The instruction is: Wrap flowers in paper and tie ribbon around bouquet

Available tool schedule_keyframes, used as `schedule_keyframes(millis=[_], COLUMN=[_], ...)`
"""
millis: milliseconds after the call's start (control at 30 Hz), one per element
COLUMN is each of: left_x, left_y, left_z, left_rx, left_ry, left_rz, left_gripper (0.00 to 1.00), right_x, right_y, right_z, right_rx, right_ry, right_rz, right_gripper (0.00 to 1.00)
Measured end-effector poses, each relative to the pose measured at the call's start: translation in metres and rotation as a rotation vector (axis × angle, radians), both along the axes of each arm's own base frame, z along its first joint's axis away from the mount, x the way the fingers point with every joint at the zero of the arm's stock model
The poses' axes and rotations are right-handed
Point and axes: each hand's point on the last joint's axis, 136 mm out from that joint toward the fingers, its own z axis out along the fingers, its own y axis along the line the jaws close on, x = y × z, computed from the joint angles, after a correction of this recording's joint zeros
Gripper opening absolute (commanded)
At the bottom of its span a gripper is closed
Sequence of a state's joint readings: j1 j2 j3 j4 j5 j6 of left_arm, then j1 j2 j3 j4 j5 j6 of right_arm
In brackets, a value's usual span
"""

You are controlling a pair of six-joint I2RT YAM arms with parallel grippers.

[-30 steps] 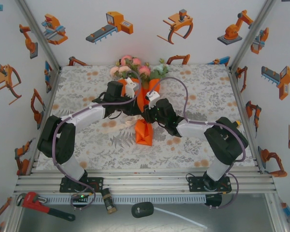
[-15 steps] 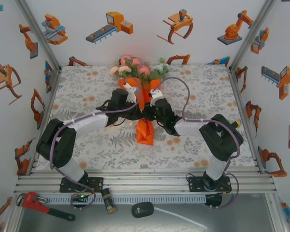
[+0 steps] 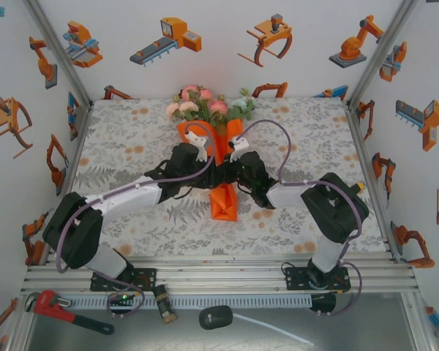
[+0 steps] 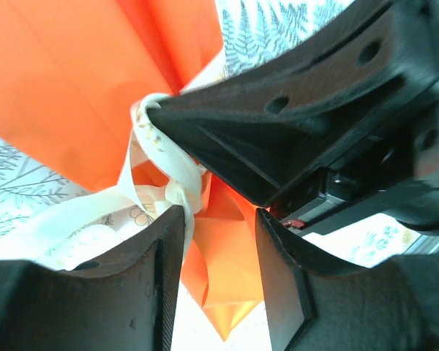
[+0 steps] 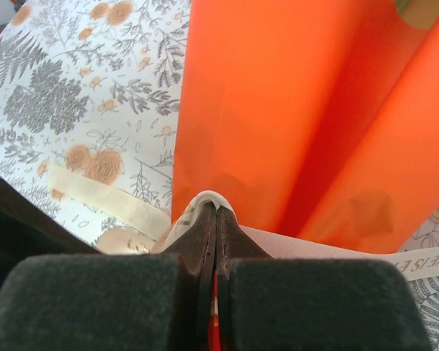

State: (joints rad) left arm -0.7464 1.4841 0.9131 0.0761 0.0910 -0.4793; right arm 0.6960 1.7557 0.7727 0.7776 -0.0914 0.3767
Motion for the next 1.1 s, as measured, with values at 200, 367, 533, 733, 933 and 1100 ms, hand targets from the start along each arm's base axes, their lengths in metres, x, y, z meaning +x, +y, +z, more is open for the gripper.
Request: schedule_keyframes(millis=[200, 367, 533, 733, 933, 1100], left_x=[0.022, 0.048, 0.047, 0.037, 0.038, 0.037], left_y=[0.042, 0.051, 0.021, 0.013, 0.017, 0.022], left_z=[0.05, 0.045, -0.008, -0.04, -0.031, -0.023], left_rx=[-0.042, 0.05, 0.126, 0.145, 0.134, 0.14], left_ry=[-0.08, -0.09, 0.013, 0.099, 0.087, 0.077], left_rz=[0.127, 0.124, -0.065, -0.147, -0.139, -0.124], left_gripper=[0.46, 0.38, 0.39, 0.39, 0.36, 0.34], right_x=[-0.016, -0.023, -0.028, -0.037, -0.056, -0.073], right_y=[-0.004, -0.005, -0.007, -0.011, -0.02, -0.022], right_z=[-0.015, -0.008, 0.01, 0.022, 0.032, 0.042], right_rx=[-0.005, 0.013, 0.039, 0.058, 0.078, 0.101], right_ry=[0.021, 0.011, -0.021, -0.044, -0.06, -0.072], right_rz=[0.059, 0.089, 0.099, 0.114, 0.151, 0.207], right_gripper=[0.0, 0.0, 0.0, 0.0, 0.0, 0.0])
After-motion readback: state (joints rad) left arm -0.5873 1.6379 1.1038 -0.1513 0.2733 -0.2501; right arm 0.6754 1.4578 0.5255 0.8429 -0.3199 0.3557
